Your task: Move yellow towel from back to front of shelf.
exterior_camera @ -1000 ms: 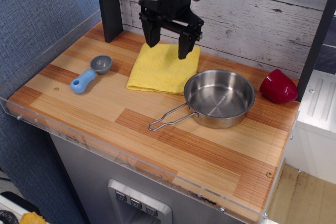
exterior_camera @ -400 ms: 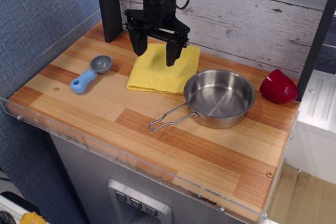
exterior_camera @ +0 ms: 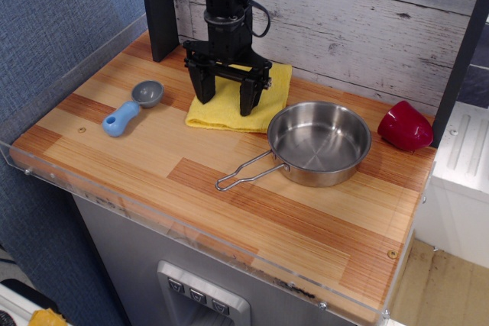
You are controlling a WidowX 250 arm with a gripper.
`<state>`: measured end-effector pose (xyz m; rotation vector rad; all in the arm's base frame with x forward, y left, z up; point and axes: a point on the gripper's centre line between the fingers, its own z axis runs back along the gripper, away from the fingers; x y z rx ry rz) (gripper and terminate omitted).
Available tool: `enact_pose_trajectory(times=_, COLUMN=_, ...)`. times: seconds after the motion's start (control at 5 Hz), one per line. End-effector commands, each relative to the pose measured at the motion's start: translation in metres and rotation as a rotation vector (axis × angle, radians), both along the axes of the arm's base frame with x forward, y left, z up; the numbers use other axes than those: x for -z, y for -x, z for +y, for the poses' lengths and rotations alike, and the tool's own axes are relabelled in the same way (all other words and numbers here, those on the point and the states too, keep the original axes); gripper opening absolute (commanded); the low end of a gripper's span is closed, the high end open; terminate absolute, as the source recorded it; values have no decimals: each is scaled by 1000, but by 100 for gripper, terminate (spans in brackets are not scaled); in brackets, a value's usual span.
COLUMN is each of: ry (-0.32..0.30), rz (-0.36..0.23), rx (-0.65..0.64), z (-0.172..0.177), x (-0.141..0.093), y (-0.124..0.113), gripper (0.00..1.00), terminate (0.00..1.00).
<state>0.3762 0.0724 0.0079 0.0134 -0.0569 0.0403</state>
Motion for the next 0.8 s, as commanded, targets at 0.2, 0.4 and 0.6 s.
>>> enact_pose_trajectory(times=0.2, ry=6, rz=-35, rx=80, z=0, x=20, y=4, gripper=100, terminate=0)
enact_pose_trajectory(times=0.4, ry=0, rz=-36, rx=132, z=-13, x=5, y=20, gripper=100, terminate=0)
enact_pose_trajectory(times=0.6, ry=12, rz=-13, rx=127, z=-22, x=0, y=51, gripper=100, terminate=0)
